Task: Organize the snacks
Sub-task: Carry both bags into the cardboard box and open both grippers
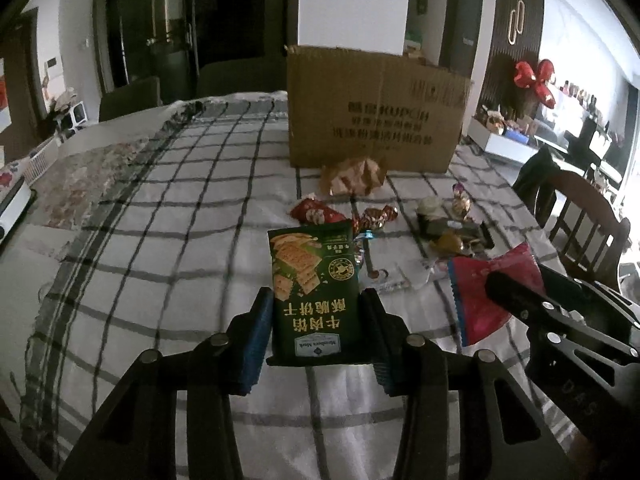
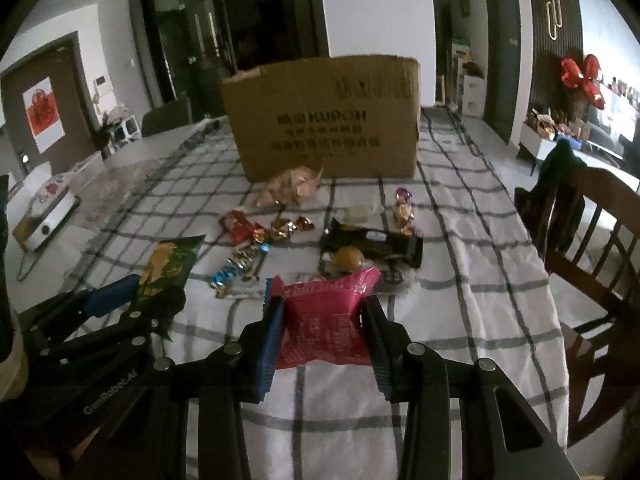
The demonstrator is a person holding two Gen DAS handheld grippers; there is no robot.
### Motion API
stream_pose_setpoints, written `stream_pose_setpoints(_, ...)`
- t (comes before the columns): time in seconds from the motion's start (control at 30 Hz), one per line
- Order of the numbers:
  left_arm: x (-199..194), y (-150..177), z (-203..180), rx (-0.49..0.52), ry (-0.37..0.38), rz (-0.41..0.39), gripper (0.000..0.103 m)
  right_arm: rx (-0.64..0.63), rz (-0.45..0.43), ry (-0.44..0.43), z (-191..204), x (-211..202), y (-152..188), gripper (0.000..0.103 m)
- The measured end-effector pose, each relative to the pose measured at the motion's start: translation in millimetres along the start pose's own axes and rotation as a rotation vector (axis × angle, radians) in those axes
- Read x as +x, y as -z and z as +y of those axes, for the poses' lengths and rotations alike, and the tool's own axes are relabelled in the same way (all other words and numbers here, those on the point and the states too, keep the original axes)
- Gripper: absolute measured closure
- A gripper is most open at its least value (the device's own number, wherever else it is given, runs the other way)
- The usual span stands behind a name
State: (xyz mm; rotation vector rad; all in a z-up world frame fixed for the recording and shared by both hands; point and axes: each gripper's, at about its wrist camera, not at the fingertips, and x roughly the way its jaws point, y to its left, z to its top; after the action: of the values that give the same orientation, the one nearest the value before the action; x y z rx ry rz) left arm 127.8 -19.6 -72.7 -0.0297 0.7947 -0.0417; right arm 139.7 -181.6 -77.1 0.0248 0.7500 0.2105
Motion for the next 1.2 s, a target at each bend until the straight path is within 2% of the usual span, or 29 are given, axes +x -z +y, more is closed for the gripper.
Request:
stream_pose_setpoints(0.4,-32,-17,-4,0.041,0.001,-0.110,0.060,0.003,-0.089,-0.022,3,-28,-14,0.063)
stream_pose_setpoints(0.6,-37,-37,-4,0.040,0.035,-0.154,0.060,0.020,-0.122,-0.039,-1,-28,-33,0.063)
stream_pose_setpoints(0.87,-34,-76,-2,0.049,0.085,-0.218,0.060,0.032,-0.198,-0.044,-6,-29,-65,0.063)
stream_pose_setpoints(1.2,-28,-138,-4,0.084,0.142,-0.286,0.060,0.043,-0.305,-0.054,-16,-26,-124,0.063)
